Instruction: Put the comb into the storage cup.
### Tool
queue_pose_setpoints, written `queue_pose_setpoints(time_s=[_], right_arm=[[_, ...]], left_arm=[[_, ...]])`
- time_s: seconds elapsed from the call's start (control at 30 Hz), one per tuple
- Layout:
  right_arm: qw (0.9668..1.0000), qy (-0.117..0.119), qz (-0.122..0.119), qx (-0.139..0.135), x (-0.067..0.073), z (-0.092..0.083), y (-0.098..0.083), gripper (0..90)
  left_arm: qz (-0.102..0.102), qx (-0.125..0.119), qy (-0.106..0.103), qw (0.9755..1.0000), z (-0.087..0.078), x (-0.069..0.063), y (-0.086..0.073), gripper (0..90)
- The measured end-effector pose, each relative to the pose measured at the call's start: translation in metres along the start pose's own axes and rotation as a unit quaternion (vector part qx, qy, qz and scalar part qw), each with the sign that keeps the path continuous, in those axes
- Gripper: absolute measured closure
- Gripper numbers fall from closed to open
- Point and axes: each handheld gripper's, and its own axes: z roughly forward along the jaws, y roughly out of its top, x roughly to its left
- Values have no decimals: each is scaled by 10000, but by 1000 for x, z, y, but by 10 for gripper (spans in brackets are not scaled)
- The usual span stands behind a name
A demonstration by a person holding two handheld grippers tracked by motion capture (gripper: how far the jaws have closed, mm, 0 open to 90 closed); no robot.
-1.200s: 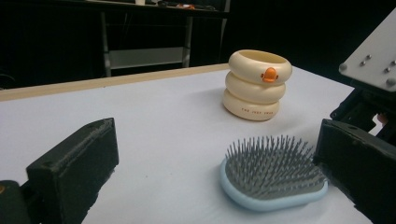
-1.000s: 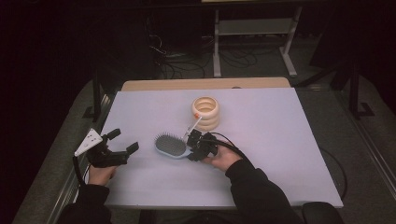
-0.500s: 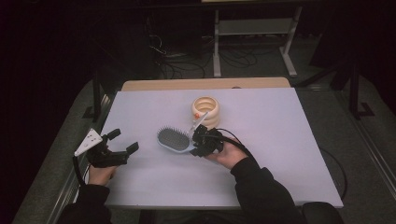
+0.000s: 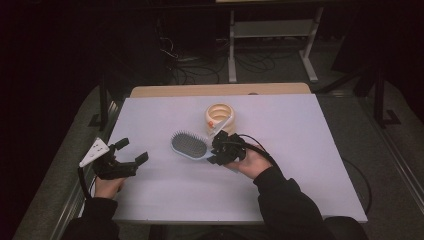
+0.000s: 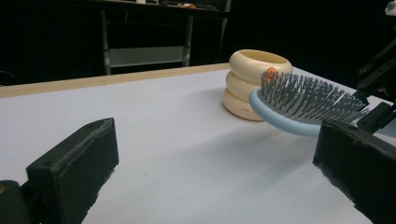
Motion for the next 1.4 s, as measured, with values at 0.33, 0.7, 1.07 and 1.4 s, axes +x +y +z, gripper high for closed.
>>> queue_pose_setpoints(time_s=[0.33, 0.7, 1.07, 1.4], right_arm=[[9999, -4, -78, -73, -4, -12, 1, 683], [9996, -10, -196, -197, -5, -25, 9, 683], [9990, -140, -302, -307, -5, -45, 20, 683], [9979, -282, -357, -466, -5, -59, 31, 683]], left_arm=[[-22, -71, -100, 9999, -2, -2, 6, 0], [-78, 28, -377, 9993, 3, -9, 17, 0], [-53, 125, -606, 9981, 9, -12, 36, 0], [-271, 353, -822, 9956, 25, -19, 51, 0]])
